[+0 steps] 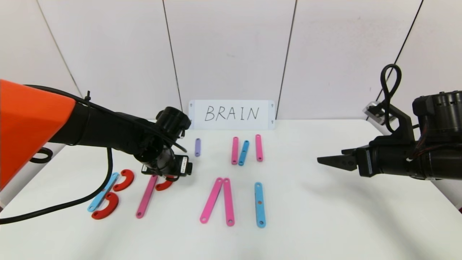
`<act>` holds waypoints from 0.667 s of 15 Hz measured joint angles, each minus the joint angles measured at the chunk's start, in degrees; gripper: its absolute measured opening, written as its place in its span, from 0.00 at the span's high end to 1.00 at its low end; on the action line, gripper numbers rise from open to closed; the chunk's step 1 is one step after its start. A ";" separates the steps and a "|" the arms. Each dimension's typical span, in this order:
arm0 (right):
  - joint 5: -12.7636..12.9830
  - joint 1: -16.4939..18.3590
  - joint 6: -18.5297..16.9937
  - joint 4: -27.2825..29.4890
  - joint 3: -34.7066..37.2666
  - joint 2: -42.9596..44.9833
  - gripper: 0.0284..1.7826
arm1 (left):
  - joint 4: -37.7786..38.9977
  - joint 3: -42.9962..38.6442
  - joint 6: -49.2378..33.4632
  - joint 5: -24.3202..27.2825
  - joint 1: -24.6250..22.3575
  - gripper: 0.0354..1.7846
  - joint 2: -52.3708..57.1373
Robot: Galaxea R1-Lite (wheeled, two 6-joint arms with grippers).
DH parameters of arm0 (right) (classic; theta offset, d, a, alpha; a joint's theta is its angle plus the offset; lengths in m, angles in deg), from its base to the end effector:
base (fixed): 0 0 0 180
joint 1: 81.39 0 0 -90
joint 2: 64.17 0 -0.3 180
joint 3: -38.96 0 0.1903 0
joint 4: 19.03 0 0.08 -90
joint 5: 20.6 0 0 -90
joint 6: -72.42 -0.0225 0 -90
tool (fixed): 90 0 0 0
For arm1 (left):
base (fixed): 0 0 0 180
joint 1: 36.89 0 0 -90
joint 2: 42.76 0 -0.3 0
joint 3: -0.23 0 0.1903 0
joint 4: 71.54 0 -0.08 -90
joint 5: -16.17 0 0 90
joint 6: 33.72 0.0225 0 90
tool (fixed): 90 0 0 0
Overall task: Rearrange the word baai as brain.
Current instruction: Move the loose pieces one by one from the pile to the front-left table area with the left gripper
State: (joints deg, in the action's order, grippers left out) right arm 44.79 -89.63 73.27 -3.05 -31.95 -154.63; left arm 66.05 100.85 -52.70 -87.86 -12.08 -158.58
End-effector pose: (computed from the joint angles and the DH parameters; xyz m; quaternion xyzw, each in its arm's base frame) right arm 0.2594 0.0470 0.1779 0.0367 0.3000 0.2715 0.9137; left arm 0.3371 -0.1498 0.1342 0.0142 0.4618 -0.0063 0.8869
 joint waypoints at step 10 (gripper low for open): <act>0.00 0.09 0.00 0.00 -0.09 0.07 0.02 | 0.11 18.27 -0.26 -1.38 0.11 0.02 -7.78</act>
State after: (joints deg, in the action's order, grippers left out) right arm 44.79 -89.55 73.27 -3.05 -32.04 -154.55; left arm 66.16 119.12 -52.95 -89.23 -11.97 -166.36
